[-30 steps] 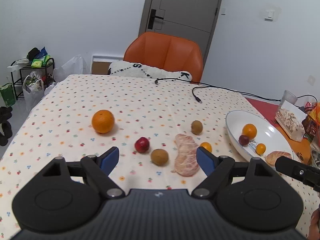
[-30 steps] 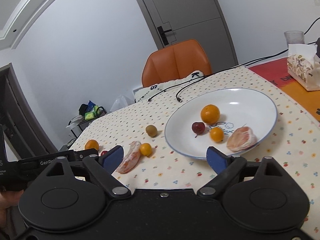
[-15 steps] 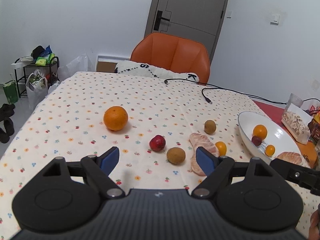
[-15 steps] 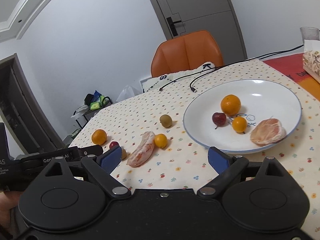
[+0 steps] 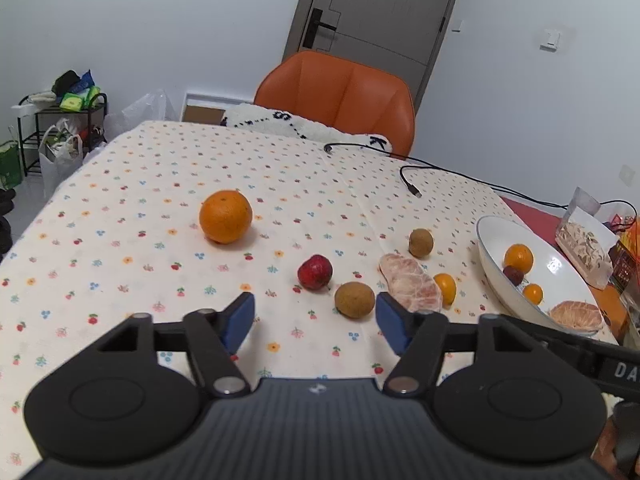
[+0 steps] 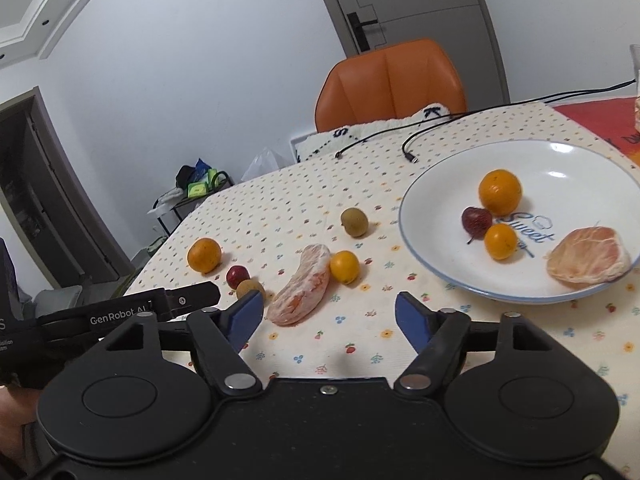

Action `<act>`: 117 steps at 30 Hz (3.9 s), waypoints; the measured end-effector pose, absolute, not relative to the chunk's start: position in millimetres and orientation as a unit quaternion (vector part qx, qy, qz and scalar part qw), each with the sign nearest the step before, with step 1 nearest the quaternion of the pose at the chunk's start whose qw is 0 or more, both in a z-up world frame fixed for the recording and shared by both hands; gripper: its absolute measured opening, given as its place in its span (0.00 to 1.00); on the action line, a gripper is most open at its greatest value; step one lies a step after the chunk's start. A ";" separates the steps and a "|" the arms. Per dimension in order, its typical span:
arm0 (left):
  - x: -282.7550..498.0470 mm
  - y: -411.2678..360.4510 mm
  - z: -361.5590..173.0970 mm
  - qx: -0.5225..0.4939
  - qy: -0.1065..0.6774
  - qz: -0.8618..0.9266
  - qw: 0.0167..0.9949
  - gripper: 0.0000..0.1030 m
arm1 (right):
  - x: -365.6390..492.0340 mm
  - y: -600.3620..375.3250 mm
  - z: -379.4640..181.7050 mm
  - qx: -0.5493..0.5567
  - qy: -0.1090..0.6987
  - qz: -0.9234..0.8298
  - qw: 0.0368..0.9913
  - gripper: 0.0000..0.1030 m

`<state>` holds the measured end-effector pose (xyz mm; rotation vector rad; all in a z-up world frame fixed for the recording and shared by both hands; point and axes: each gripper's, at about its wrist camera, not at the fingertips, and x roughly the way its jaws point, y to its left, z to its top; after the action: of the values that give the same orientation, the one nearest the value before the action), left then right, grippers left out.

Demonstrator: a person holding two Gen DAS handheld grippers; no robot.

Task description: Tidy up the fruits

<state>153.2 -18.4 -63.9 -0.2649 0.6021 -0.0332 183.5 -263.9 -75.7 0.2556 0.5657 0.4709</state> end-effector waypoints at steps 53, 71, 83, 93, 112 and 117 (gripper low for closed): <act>181.4 -22.4 -72.7 -0.155 0.313 -0.053 0.935 0.45 | 223.4 -214.7 -90.0 0.057 0.307 0.236 0.920 0.38; 189.2 -31.2 -79.0 -0.153 0.311 -0.062 0.936 0.24 | 220.8 -222.1 -90.8 0.068 0.308 0.243 0.917 0.33; 180.7 -14.8 -77.8 -0.164 0.310 -0.058 0.935 0.24 | 223.9 -208.1 -91.0 0.045 0.301 0.241 0.922 0.38; 173.1 -1.9 -77.1 -0.174 0.305 -0.048 0.935 0.24 | 226.3 -196.2 -89.9 0.024 0.297 0.238 0.924 0.48; 153.6 0.2 -60.1 -0.167 0.287 -0.042 0.942 0.24 | 217.8 -189.9 -87.6 -0.001 0.293 0.235 0.927 0.35; 149.3 -10.8 -53.6 -0.159 0.282 -0.051 0.945 0.24 | 208.0 -200.8 -80.9 0.012 0.284 0.236 0.929 0.35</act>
<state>149.3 -10.8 -53.6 -0.3246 0.5749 -0.1036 208.0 -200.8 -80.9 0.0251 0.5819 0.4826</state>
